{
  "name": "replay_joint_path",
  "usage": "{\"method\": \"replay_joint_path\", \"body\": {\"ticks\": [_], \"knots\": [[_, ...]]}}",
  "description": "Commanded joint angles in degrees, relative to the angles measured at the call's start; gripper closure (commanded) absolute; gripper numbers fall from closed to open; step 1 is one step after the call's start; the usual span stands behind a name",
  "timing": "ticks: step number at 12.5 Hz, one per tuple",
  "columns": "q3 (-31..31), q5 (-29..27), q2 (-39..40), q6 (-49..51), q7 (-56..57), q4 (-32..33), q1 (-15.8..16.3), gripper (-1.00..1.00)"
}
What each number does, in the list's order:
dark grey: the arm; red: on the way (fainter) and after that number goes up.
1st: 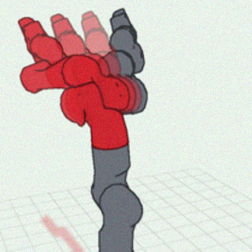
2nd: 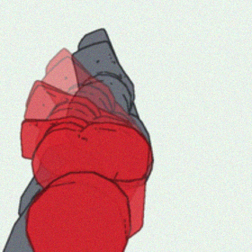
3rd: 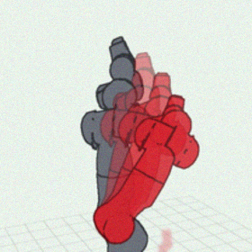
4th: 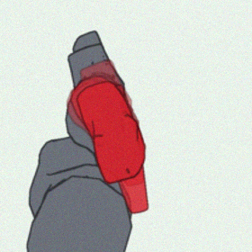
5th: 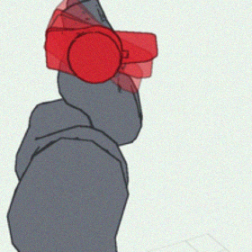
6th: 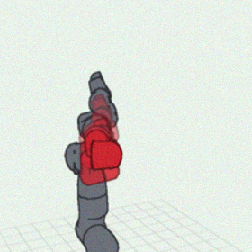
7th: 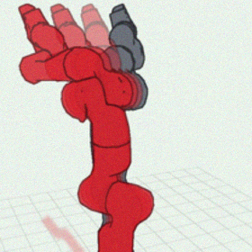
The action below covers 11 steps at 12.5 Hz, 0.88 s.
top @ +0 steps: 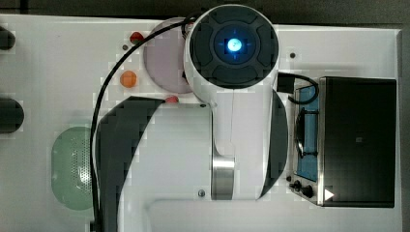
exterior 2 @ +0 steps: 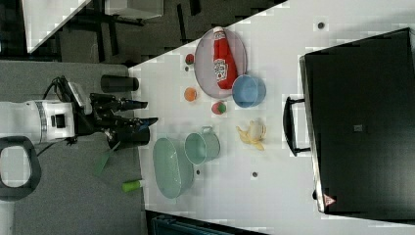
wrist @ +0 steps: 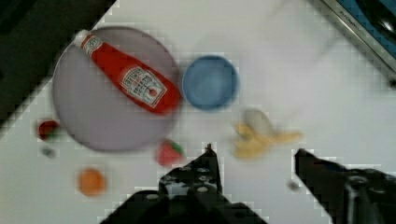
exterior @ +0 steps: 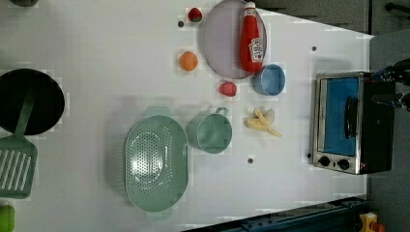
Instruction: Pick Banana and place it in mug.
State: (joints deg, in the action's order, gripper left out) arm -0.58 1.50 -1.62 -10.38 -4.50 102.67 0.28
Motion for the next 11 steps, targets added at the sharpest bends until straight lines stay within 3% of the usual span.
{"method": "replay_joint_path", "body": {"ticks": [1, 2, 5, 11], "knots": [[-1.54, 1.50, -23.38, 10.84, 0.70, 12.92, -0.13, -0.76], [-1.54, 1.50, -23.05, 10.67, 0.71, 13.63, -0.13, -0.98], [-1.55, 1.50, -20.76, 4.68, 0.71, 18.66, -0.13, -1.00], [-1.63, 1.50, -12.13, -21.42, 0.71, 32.81, -0.15, -1.00]]}}
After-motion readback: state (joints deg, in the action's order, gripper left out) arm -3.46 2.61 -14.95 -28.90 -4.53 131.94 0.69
